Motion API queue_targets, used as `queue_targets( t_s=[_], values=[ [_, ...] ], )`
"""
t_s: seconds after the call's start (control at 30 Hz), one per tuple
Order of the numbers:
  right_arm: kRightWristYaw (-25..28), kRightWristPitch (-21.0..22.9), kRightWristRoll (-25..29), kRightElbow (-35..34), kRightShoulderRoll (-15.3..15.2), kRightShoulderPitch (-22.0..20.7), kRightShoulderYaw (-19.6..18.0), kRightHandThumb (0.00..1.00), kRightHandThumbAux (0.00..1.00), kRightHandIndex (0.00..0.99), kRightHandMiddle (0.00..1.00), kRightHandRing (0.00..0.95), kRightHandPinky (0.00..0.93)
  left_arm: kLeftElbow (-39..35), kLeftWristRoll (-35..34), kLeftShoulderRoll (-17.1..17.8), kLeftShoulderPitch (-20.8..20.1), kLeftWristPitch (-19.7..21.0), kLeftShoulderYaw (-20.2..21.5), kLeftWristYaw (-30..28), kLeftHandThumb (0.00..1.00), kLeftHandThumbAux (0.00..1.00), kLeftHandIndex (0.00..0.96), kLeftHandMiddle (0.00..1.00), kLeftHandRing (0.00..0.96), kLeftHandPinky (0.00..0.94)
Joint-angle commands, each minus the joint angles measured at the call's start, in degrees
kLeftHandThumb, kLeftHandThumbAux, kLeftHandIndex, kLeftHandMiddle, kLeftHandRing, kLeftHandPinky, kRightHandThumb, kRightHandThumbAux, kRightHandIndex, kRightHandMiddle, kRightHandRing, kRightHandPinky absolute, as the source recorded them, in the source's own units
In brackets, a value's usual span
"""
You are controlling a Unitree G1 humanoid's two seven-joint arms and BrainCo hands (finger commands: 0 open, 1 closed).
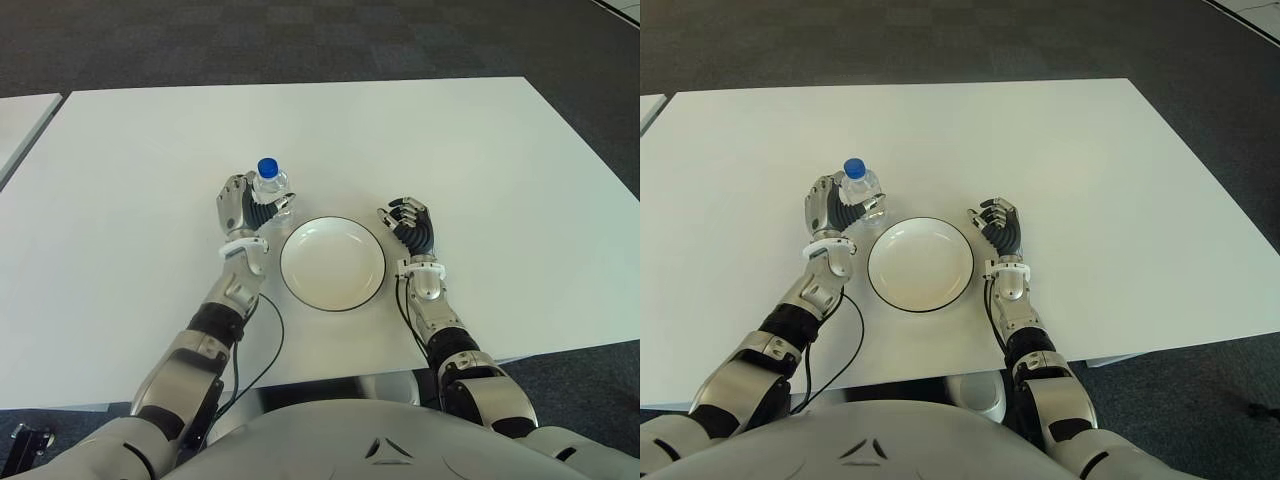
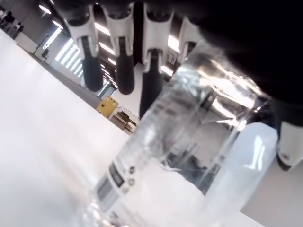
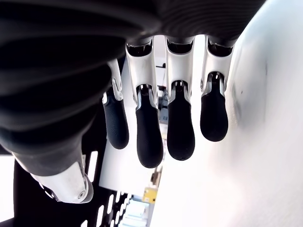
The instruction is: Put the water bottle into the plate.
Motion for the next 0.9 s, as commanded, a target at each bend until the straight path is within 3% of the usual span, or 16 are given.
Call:
queue_targets(
  t_s=[0.03, 0.9],
  values=[
    [-0.1, 0.5, -0.1, 0.7, 0.1, 1.1, -0.2, 0.707, 0.728, 0.433, 0.626, 0.638, 0.651, 1.2, -1.8, 0.3, 0.4, -0.6, 0.9, -2.1, 0.851, 0.669, 0.394, 0.535, 0.850, 0.838],
    [-0.3, -0.4, -0.2, 2.0, 0.0, 0.3, -0.2, 0.707, 0.728, 0.433, 0.634, 0.645, 0.653, 1.8, -4.2, 1.2, 0.6, -3.7, 3.4, -0.7, 0.851, 0.670, 0.394, 0.533, 0.865, 0.835]
  ],
)
